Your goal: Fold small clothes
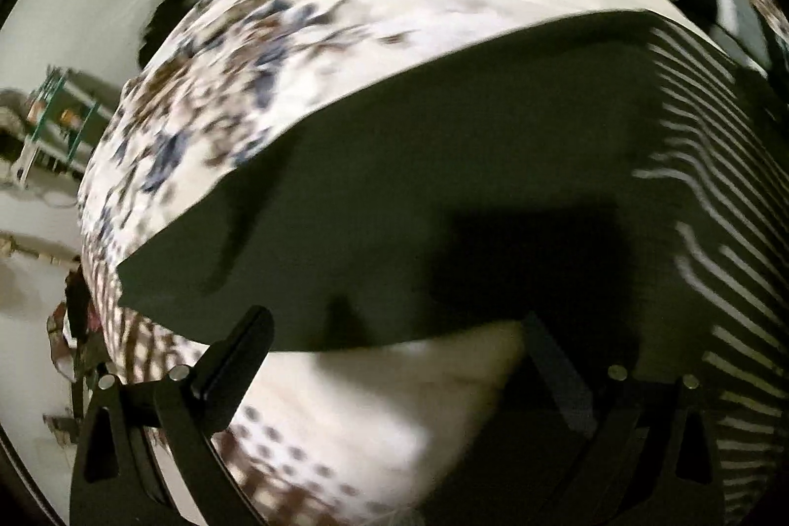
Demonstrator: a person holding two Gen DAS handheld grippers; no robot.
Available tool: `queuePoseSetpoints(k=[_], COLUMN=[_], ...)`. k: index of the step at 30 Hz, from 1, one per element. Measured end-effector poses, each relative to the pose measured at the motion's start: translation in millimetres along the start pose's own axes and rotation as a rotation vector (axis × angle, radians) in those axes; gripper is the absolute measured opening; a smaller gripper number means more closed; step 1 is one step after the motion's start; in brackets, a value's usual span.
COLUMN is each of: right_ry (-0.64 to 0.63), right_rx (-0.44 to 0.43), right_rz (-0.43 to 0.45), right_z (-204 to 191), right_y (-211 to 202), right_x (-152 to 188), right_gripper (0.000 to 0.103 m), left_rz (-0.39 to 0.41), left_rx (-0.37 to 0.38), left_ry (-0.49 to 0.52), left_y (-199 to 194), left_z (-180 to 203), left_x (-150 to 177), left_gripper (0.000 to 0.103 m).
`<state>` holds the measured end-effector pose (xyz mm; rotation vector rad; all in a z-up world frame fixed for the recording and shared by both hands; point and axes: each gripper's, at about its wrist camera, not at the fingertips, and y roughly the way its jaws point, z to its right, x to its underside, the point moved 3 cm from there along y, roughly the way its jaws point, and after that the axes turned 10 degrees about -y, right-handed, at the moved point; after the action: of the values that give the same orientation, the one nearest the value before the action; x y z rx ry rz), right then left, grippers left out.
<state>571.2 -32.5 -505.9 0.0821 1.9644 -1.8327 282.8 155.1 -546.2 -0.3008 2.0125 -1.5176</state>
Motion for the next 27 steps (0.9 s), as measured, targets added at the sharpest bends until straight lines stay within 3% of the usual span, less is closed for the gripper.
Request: queuePoseSetpoints(k=[5, 9, 12, 14, 16, 22, 27], right_ry=[-0.202, -0.263, -0.198, -0.093, 0.016, 0.266, 0.372], right_rx=[0.003, 0.025, -0.06, -0.14, -0.172, -0.109, -0.039], right_rz=[-0.06, -0.133, -0.171, -0.168, -0.169, -0.204, -0.261], right_z=[-128, -156, -141, -120, -94, -7, 34], right_y=[48, 69, 57, 35, 14, -20, -9], right_x=[0, 9, 23, 38, 60, 136, 179], right_gripper=[0.011, 0.012, 0.025, 0.054, 0.063, 0.07, 0.07], left_rz=[-0.011, -0.037, -0.054, -0.082, -0.111, -0.179, -0.226], left_rx=[-0.021, -0.015, 0.003, 0.018, 0.034, 0.137, 0.279], left_ry=[-0.053, -0.104, -0.158, -0.22, -0.283, -0.452, -0.74], left_y=[11, 19, 17, 18, 21, 44, 77], left_z=[-44, -77, -104, -131, -158, -223, -269], left_x=[-4, -5, -6, -5, -3, 0, 8], left_gripper=[0.103, 0.103, 0.103, 0.103, 0.103, 0.103, 0.101])
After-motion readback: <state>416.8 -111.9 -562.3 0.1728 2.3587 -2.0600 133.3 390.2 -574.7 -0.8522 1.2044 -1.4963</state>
